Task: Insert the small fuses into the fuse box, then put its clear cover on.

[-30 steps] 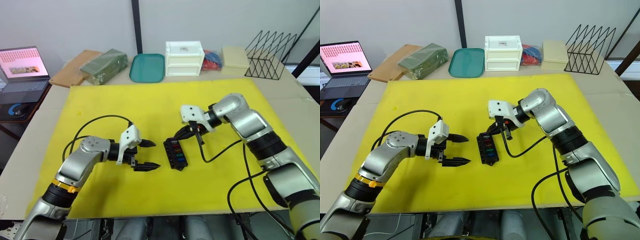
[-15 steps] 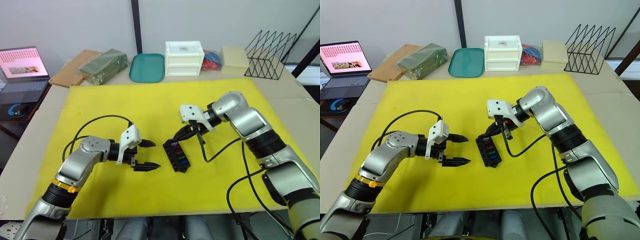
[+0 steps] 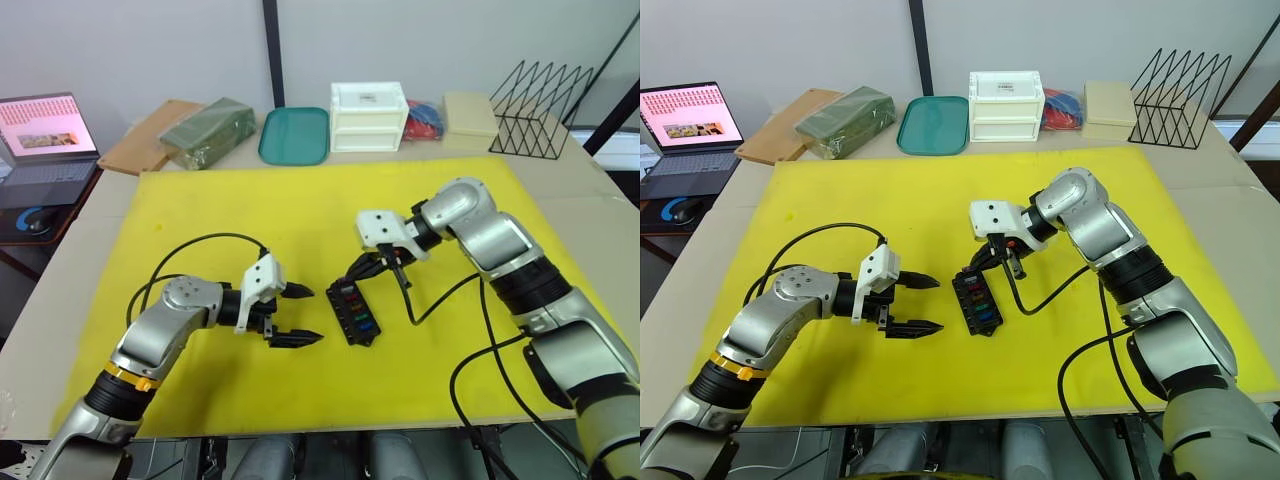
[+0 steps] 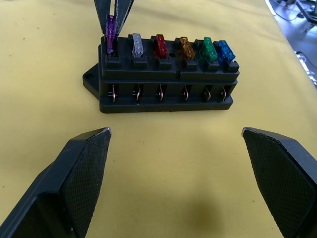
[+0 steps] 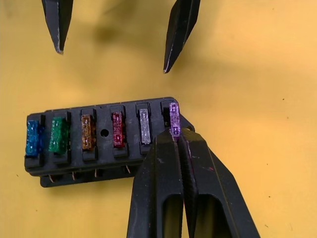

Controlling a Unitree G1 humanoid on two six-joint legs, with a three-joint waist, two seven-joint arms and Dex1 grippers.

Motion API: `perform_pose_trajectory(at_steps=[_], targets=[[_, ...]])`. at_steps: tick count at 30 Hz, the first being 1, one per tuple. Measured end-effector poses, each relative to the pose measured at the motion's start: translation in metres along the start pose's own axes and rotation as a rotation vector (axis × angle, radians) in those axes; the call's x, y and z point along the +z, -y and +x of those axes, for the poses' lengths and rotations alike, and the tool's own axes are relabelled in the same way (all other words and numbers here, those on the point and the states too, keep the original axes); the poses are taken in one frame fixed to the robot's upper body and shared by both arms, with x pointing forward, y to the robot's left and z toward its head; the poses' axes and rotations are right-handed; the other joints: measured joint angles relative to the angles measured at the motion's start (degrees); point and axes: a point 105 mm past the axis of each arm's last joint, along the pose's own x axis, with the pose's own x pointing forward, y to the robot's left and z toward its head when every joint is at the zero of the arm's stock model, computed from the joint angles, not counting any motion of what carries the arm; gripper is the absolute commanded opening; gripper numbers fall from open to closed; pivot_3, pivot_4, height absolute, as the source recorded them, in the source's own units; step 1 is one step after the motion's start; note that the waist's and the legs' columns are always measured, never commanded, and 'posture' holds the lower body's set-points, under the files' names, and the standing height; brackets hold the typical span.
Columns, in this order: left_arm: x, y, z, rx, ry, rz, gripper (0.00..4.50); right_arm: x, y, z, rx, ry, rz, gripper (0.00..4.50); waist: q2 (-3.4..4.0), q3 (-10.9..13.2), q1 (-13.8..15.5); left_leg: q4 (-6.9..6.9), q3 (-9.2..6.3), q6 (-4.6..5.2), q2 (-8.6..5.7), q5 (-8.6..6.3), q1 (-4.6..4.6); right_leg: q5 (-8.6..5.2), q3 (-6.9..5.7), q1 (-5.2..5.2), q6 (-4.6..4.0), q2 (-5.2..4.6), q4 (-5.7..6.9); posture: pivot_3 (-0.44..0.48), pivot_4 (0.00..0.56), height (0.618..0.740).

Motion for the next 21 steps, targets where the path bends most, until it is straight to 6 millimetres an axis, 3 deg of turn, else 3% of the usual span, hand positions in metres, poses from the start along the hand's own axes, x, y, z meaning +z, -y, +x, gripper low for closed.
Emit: perform_pose_trajectory(at_steps=[21], targets=[[-0.0001,-0.002,0.0,0.021,0.0,-0.001,4.46,-0.0034,0.0012,0.0066,0.019,-0.046,-0.062,0.0,0.0,0.0,-0.1,0.01,0.0,0.0,0.0,0.0,0.0,0.0,0.0,0.01,0.0,0.0,0.01,0.0,0.15,0.74]])
